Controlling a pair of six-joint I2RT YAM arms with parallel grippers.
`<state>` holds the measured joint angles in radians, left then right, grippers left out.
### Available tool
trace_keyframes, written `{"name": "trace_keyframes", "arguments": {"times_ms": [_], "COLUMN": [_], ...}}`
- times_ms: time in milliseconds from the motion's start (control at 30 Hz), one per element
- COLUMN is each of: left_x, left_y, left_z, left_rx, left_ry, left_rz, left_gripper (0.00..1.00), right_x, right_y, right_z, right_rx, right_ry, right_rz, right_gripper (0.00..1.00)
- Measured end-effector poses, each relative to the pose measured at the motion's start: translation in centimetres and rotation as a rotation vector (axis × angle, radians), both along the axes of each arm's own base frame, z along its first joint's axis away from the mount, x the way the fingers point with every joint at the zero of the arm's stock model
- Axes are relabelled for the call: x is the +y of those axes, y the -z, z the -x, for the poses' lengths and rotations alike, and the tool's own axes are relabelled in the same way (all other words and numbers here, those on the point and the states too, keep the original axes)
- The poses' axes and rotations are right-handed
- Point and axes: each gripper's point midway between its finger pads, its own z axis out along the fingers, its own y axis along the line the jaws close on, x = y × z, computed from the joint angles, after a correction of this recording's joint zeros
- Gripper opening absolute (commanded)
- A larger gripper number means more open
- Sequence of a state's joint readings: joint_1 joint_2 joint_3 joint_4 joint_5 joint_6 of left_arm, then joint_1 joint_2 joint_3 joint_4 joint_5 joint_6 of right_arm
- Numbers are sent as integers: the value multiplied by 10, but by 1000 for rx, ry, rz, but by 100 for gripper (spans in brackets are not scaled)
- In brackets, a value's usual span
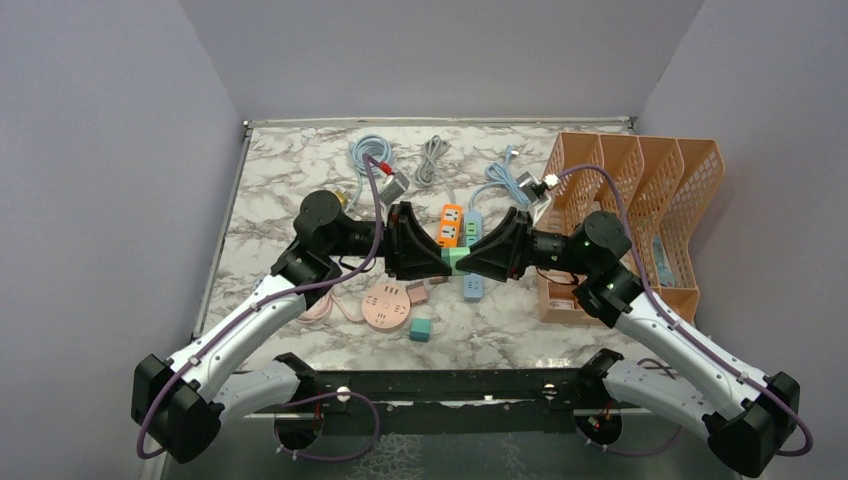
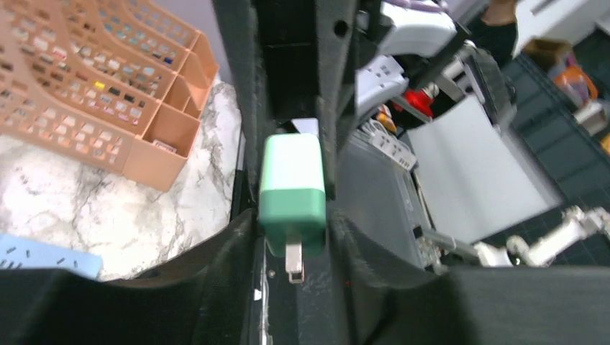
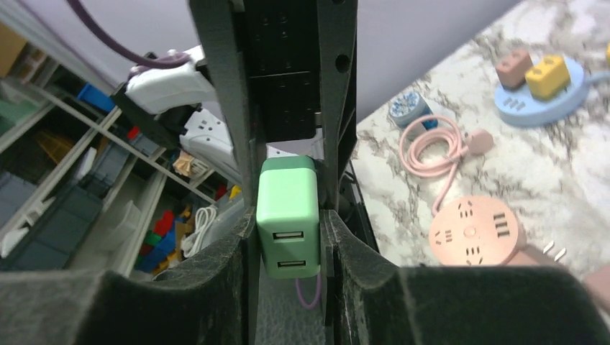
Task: Insert the plug
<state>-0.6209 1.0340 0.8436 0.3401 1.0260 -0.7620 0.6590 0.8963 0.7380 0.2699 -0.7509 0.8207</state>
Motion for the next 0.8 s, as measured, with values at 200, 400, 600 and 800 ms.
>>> {"name": "trace_keyframes", "arguments": {"times_ms": [200,400,600,800], "left_x": [-1,26,73,113], "left_y": [39,114,174,182], "left_z": [-37,-79,-103,-116], "left_rx": [32,95,141,128], "left_ry": [-212,-527,-832,-1059], "left_rz": [-112,-312,-481,-547], "left_gripper": [79,79,79,77], "right_x": [-4,-27,-56,-72], "right_y": [32,91,169,219], "right_z": [-24,-60,-84,-88], "right_rx": [106,268,451,566], "right_ry": [145,419,634,695], "right_rz": [108,316,627,862], "right_gripper": [1,1,1,1]}}
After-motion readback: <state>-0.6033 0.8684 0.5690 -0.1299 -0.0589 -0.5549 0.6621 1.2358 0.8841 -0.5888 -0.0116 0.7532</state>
